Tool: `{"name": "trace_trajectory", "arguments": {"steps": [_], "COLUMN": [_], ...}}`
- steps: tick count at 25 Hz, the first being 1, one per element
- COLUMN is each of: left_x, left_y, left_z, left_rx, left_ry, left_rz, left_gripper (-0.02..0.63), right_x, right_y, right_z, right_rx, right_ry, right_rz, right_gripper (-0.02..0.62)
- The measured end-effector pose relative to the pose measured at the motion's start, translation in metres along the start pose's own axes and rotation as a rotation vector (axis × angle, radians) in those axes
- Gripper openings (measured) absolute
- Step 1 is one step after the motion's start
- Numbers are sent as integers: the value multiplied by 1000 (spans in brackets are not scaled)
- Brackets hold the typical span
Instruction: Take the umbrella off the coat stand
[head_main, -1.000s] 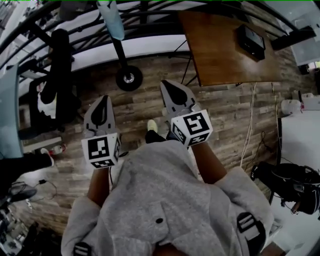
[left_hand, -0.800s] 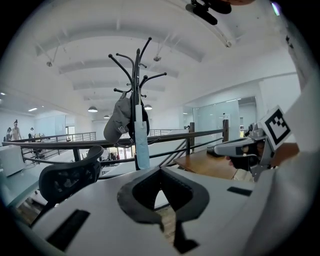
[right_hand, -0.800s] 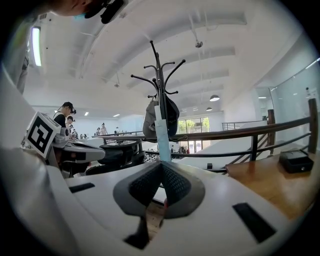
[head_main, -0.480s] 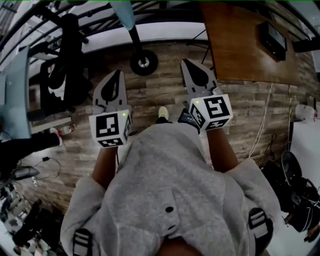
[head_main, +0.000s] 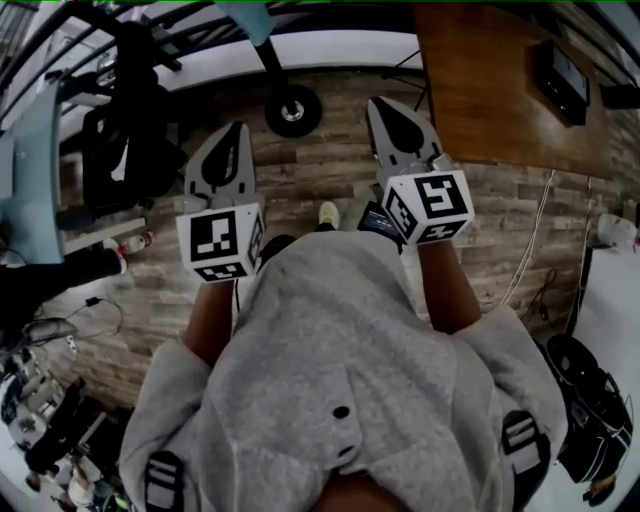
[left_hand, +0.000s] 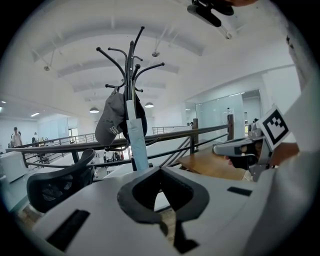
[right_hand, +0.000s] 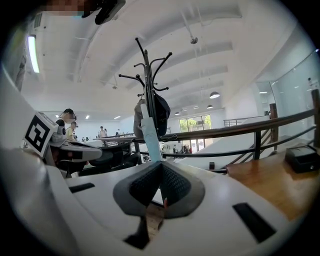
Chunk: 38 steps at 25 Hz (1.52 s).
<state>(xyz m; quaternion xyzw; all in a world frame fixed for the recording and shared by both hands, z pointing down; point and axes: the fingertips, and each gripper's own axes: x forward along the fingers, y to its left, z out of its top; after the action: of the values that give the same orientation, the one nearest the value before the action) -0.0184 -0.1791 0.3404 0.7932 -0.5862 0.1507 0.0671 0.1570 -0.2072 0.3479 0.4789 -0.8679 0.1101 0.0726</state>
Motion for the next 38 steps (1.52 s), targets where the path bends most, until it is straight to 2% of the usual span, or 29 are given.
{"name": "trace_trajectory", "arguments": {"steps": [9,16,22,27,38], "left_x": [9,-2,10,21,75], "left_y": [-16,-5,1,17,67], "left_z": [6,3,3,5,19], "left_rx": [23,33,8,-5,-8], "left_ry": [-10,-7,-20,-19,-36], "left_rz": [19,23,15,3,-27], "left_gripper": [14,14,14,14,14], "right_x": [2,4,9,25,90], "right_y": [-15,3,1,12,3], "right_z": [-6,-5,-5,3,27], "right_rx": [6,5,-4,-14,-30], "right_ry": [-7,-8,-3,-1,-15], "right_rz": [26,38,26,30,3], "right_gripper": [9,9,9,9,9]}}
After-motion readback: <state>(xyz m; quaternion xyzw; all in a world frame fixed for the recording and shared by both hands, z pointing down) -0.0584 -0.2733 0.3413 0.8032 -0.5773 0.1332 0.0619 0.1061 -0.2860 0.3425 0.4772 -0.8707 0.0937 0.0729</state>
